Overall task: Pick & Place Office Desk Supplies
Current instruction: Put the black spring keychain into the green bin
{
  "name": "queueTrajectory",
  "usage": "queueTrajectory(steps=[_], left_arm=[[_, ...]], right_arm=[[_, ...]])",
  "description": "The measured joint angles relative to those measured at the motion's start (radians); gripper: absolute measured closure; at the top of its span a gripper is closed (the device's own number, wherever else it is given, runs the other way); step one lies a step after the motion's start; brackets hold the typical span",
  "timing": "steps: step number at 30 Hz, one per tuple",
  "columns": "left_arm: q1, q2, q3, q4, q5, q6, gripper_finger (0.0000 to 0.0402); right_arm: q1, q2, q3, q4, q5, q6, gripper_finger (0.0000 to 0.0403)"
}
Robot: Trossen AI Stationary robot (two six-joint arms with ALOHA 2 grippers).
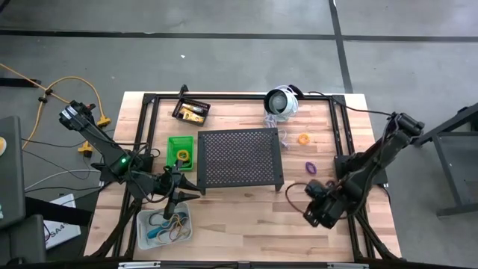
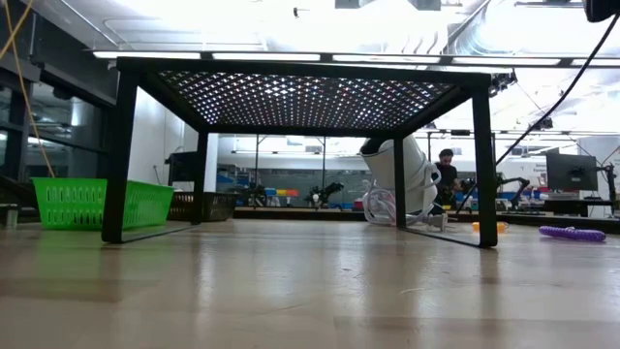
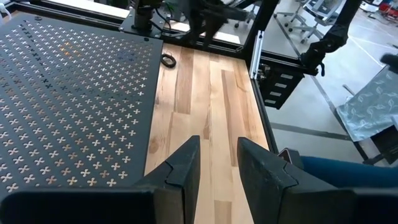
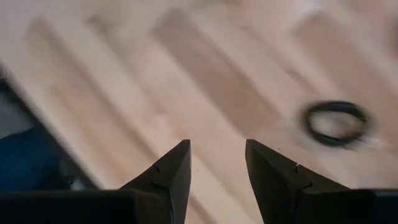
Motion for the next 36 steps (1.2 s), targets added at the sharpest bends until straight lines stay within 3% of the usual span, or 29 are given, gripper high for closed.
queueTrajectory(steps=[6,10,19,26,36], left_arm=[[0.0,0.0,0.0,0.001,0.0,0.0,0.0299],[0.0,0.0,0.0,0.002,0.0,0.0,0.0299],[0.0,0.0,0.0,0.003,0.0,0.0,0.0299],[0.0,0.0,0.0,0.007,0.0,0.0,0.0299],[0.0,0.0,0.0,0.007,0.0,0.0,0.0299]], right_arm=[[-0.002,-0.046,0.0,-0.244,-0.001,0.106,0.0262],[-0.003,-0.045,-0.009,-0.31,-0.002,0.125,0.0262],[-0.014,-0.087,-0.206,-0.162,-0.051,0.152,0.0262],[-0.016,-0.11,-0.266,-0.141,-0.051,0.201,0.0262],[-0.016,-0.11,-0.393,0.034,-0.075,0.248,0.0262]])
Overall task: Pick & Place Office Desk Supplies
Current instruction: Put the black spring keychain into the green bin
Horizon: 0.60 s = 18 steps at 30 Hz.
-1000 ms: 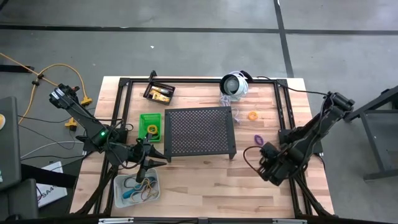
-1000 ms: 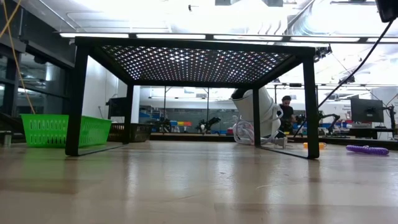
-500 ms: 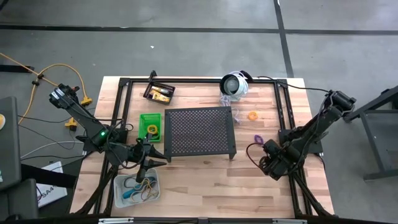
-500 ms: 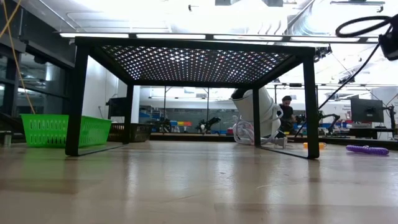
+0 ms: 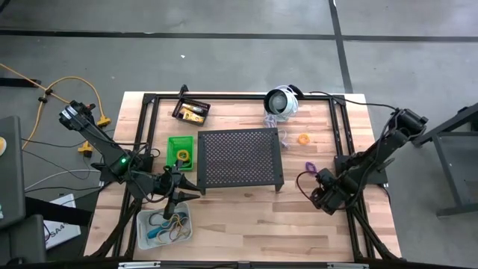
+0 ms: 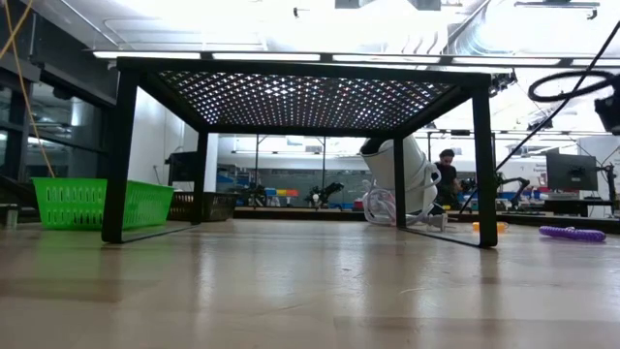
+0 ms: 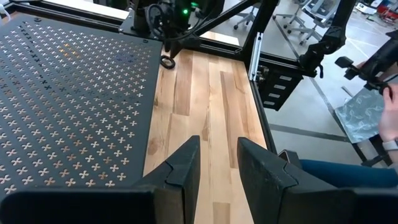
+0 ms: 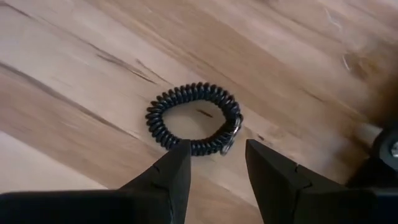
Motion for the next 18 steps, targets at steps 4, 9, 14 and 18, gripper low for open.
queueTrajectory(steps=[4,9,14,18], left_arm=[[0.0,0.0,0.0,0.0,0.0,0.0,0.0299],[0.0,0.0,0.0,0.0,0.0,0.0,0.0299],[0.0,0.0,0.0,0.0,0.0,0.0,0.0299],[0.0,0.0,0.0,0.0,0.0,0.0,0.0299]], right_arm=[[0.0,0.0,-0.039,0.043,0.005,0.024,0.0262],[0.0,0.002,-0.057,0.066,0.033,0.045,0.0262],[0.0,0.002,-0.057,0.065,0.05,0.06,0.0262],[0.0,0.002,-0.057,0.064,0.056,0.071,0.0263]])
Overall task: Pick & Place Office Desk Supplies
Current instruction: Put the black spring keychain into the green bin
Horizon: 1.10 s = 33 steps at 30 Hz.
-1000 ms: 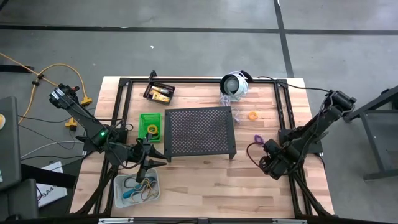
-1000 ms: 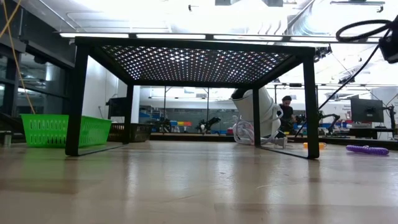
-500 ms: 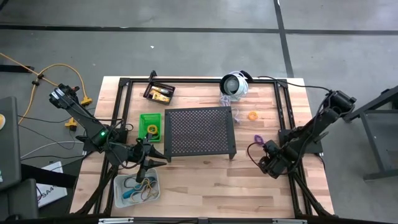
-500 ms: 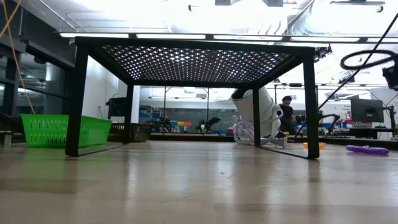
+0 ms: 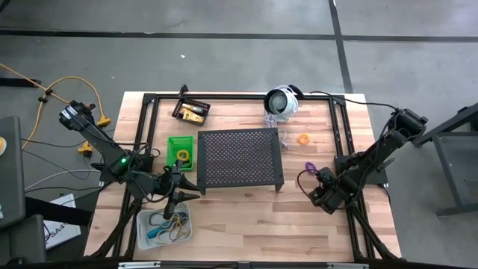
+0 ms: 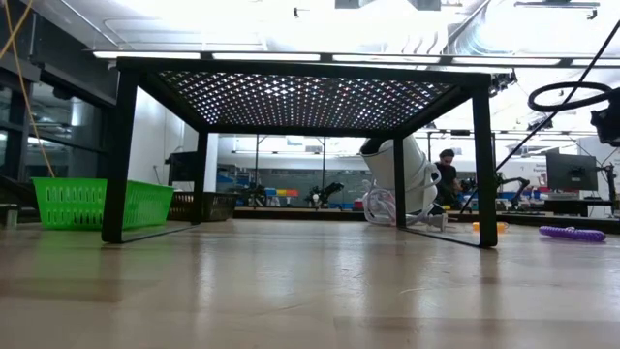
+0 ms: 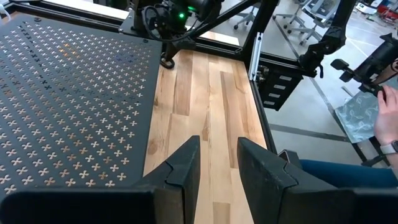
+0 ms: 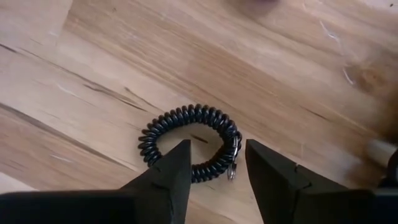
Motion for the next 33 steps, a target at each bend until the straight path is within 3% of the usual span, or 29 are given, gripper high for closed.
queueTrajectory(steps=[5,20,28,33], left_arm=[[0.0,0.0,0.0,0.0,0.0,0.0,0.0299],[0.0,0.0,0.0,0.0,0.0,0.0,0.0299],[0.0,0.0,0.0,0.0,0.0,0.0,0.0299],[0.0,0.0,0.0,0.0,0.0,0.0,0.0299]], right_arm=[[0.0,0.0,0.0,-0.009,0.0,0.011,0.0283],[0.0,0.0,0.001,-0.009,0.001,0.011,0.0394],[0.004,-0.007,0.005,-0.01,0.011,-0.016,0.0399],[0.005,-0.066,0.085,-0.057,0.093,-0.101,0.0399]])
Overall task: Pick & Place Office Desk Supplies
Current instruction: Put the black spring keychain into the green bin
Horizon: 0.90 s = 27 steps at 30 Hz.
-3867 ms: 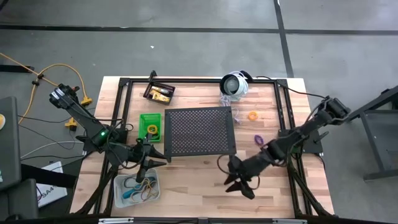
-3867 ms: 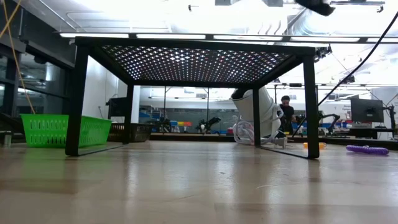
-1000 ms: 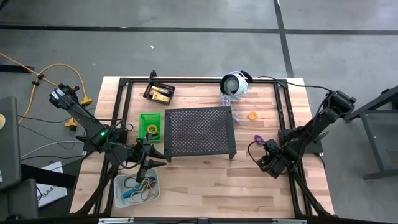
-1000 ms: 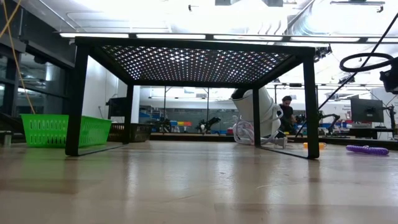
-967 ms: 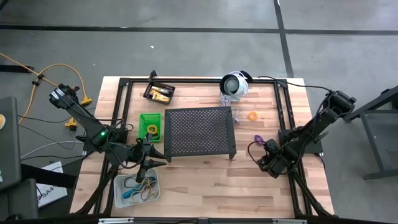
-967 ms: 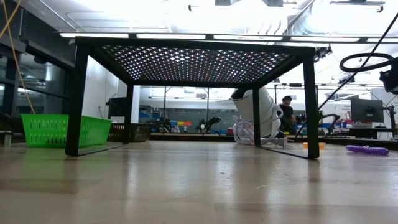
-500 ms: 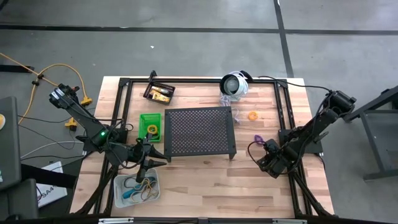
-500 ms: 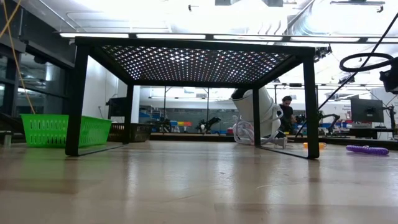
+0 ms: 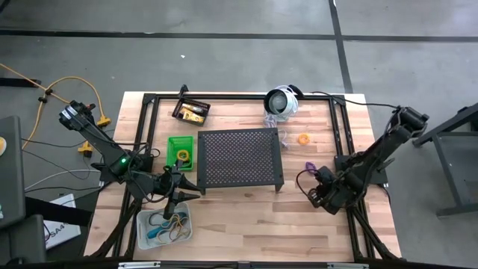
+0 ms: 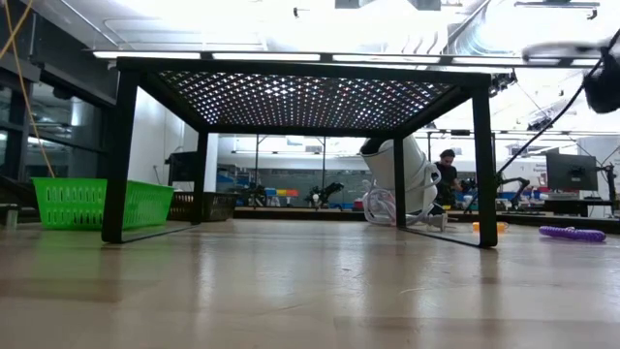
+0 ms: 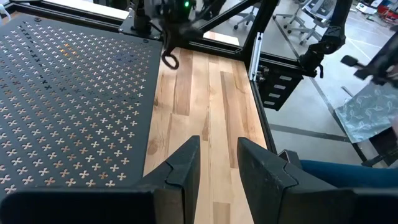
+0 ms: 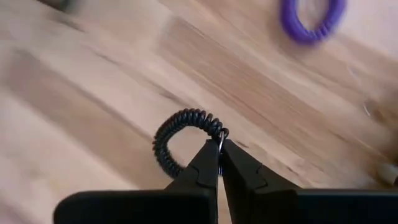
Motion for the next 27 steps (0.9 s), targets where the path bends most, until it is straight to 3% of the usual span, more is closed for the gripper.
queueTrajectory(steps=[6,11,18,27], left_arm=[[0.0,0.0,0.0,0.0,0.0,0.0,0.0299],[0.0,0.0,0.0,0.0,0.0,0.0,0.0299],[0.0,0.0,0.0,0.0,0.0,0.0,0.0299],[0.0,0.0,0.0,0.0,0.0,0.0,0.0299]], right_arm=[[0.0,-0.094,0.131,-0.012,0.117,-0.166,0.0399],[0.0,-0.124,0.184,0.081,0.196,-0.308,0.0399],[-0.017,-0.102,0.185,0.262,0.234,-0.427,0.0399],[-0.184,0.008,0.187,0.691,0.168,-0.814,0.0399]])
